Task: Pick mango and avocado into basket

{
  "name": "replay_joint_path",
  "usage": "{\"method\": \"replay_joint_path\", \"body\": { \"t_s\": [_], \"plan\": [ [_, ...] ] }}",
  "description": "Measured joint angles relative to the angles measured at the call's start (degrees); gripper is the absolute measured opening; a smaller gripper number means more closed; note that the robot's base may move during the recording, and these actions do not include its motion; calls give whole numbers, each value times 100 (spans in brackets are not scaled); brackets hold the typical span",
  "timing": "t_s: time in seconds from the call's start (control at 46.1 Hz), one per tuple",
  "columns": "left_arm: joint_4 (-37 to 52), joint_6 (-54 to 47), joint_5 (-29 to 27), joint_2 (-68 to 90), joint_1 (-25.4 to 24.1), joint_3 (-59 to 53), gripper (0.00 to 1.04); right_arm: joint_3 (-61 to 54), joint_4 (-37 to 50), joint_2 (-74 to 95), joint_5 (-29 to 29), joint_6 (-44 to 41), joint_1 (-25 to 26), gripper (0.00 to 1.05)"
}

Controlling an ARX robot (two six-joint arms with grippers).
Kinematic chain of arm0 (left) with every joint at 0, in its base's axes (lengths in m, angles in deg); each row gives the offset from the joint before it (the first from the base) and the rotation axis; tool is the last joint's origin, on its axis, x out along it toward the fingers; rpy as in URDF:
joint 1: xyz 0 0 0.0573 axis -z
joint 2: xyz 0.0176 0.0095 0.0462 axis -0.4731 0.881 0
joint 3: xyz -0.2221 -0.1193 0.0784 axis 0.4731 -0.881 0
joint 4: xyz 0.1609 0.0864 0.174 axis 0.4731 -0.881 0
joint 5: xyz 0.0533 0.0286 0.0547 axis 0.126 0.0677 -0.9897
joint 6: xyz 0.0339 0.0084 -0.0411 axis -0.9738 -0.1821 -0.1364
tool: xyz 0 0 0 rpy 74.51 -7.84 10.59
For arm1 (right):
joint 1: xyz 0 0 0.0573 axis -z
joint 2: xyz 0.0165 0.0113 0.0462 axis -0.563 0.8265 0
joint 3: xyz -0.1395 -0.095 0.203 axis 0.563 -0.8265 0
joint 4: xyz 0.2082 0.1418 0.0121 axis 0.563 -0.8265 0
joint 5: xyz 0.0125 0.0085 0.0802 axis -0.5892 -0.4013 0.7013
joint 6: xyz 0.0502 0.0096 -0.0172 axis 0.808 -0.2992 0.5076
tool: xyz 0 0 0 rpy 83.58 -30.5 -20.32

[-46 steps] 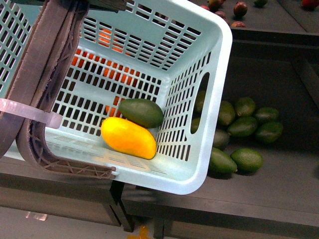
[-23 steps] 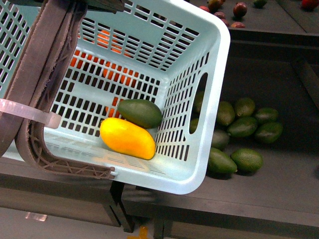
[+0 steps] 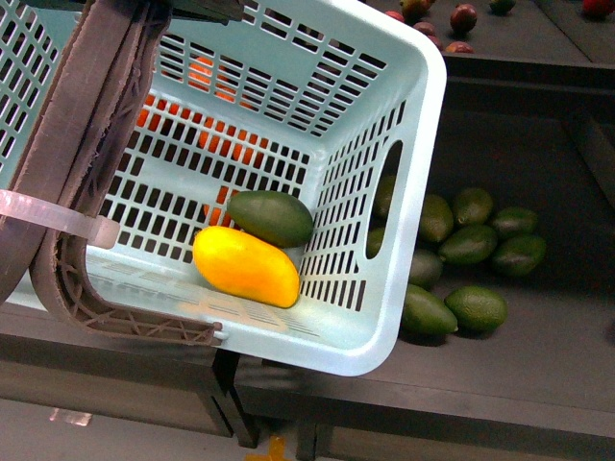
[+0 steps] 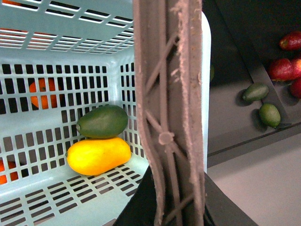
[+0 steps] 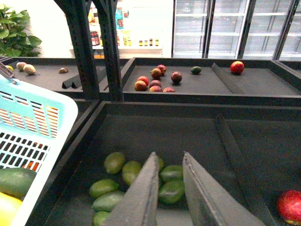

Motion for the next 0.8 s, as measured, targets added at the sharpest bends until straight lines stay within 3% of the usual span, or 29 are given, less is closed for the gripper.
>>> {"method": "replay_joint_path", "body": {
  "t_s": [0.304,0.39,0.802],
  "plan": [
    [2,4,48,0,24,0,7,0,-2,-4,-28,2,-2,85],
    [2,-20,114,4,72,0,7,0,-13,-4,-33,2,-2,97],
    [0,-20,-66,4,-7,-7,7,-2,-20,2,-17,2,4,97]
  ]
}}
